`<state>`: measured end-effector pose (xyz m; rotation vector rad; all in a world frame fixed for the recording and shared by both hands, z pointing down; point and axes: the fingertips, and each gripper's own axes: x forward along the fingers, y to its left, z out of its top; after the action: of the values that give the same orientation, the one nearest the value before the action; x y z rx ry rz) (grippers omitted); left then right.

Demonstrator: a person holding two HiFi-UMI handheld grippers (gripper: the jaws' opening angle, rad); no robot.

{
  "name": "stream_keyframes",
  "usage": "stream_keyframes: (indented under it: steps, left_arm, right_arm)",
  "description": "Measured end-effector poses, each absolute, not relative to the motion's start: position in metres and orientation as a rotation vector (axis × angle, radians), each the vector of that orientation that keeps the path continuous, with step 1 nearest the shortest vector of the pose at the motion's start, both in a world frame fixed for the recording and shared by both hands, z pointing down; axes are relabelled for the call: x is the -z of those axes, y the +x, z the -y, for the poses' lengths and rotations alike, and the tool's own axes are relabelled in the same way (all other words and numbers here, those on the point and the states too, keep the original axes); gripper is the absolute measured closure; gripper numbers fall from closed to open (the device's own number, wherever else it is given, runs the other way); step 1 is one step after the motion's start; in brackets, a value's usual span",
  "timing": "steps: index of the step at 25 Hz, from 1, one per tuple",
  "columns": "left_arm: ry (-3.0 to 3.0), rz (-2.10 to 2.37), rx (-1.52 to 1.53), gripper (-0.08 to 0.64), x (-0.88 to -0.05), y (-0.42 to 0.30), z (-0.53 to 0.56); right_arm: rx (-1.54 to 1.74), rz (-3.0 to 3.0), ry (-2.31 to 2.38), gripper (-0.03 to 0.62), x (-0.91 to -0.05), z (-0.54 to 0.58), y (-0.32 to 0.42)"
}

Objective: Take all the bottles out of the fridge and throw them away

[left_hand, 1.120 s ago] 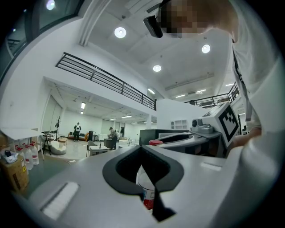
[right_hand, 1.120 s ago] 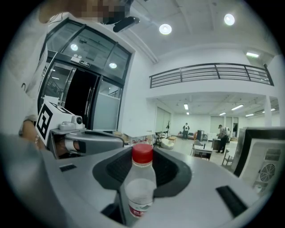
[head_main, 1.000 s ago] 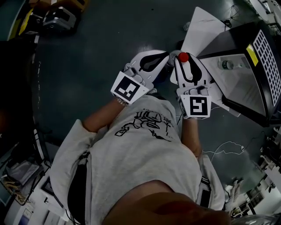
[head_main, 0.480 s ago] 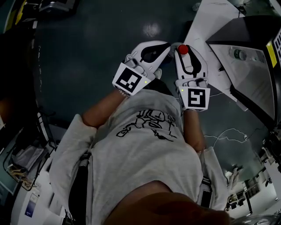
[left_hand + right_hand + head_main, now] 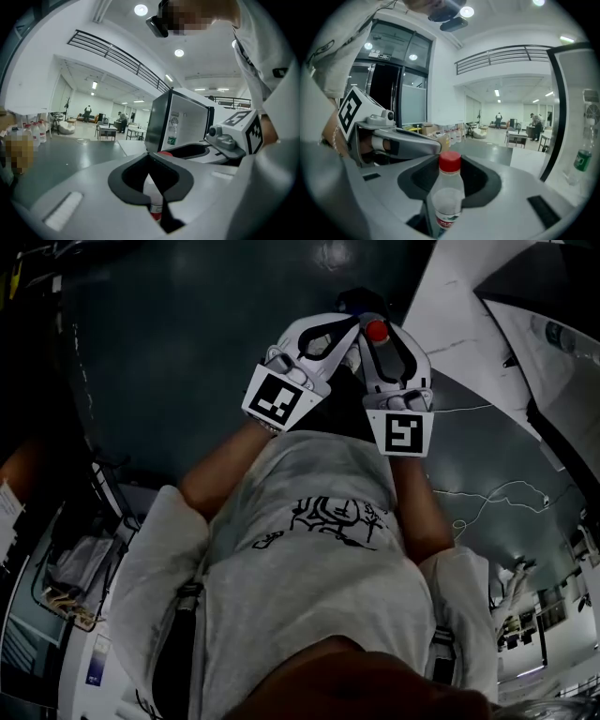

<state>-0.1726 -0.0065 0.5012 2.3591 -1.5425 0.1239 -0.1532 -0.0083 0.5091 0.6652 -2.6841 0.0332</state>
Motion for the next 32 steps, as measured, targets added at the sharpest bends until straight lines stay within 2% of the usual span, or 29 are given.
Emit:
stream_keyframes:
  steps: [10,23,27,32]
  left_arm:
    - [2.332,1.553,-0.224,0.551,-0.623,-0.179,-0.008]
    - [2.296,1.525,-0.232,0.551,-0.732,-0.176,-0.011]
    - [2.326,1.513,-0.251,0.551,-0.743,-0.172,-0.009]
    - [2.312,1.505,-0.187,0.551,-0.713,-0.161,-0.009]
  right_arm:
    - [-0.048,2.6,0.712,0.448,-0.642,-0.005,-0.148]
    - [-0.084,2.523,0.792,0.448,-0.754,-0.001,-0.14]
    - [-0.123,2.519,0.858,0.448,-0.767,0.004,-0.134]
    - [-0.146,2.523,0.868,0.448,-0.739,0.001,-0.127]
